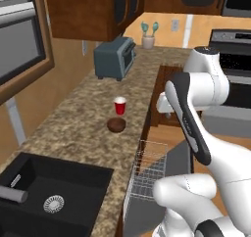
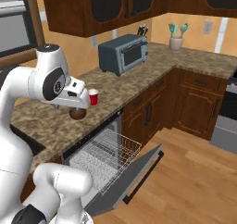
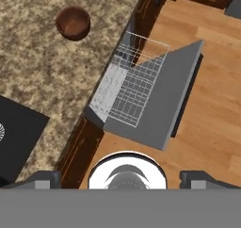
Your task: Pick up the cup and bowl from the counter, place them in the dishwasher, and close the dishwasher door.
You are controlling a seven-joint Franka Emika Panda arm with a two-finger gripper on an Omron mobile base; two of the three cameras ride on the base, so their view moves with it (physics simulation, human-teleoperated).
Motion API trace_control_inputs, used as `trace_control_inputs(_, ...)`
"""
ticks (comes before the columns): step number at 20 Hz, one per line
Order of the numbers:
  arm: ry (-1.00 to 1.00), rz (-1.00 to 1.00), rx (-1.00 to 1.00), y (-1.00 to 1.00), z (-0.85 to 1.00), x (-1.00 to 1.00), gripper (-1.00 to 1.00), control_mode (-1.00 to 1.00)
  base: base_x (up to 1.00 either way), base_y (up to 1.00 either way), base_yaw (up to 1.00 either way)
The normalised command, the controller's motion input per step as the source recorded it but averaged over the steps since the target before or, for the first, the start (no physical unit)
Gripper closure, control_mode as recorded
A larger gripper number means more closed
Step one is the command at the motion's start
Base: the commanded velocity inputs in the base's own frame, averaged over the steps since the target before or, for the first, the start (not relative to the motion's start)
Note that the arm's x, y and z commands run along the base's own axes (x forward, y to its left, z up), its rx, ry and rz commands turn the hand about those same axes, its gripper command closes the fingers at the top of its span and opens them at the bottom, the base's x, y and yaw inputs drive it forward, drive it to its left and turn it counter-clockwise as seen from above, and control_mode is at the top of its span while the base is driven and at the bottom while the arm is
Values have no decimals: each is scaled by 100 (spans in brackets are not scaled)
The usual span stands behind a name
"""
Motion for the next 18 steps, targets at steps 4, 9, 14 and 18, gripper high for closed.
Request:
trace_control_inputs(4, 0, 0, 0, 0, 0, 0, -100, 100, 33, 16, -18)
trace_control_inputs(9, 0, 0, 0, 0, 0, 0, -100, 100, 63, -3, 6)
trace_control_inputs(14, 0, 0, 1, 4, -1, -1, -100, -100, 1, 2, 3)
trace_control_inputs(18, -7, 0, 11, 25, -24, 47, -100, -100, 0, 0, 0)
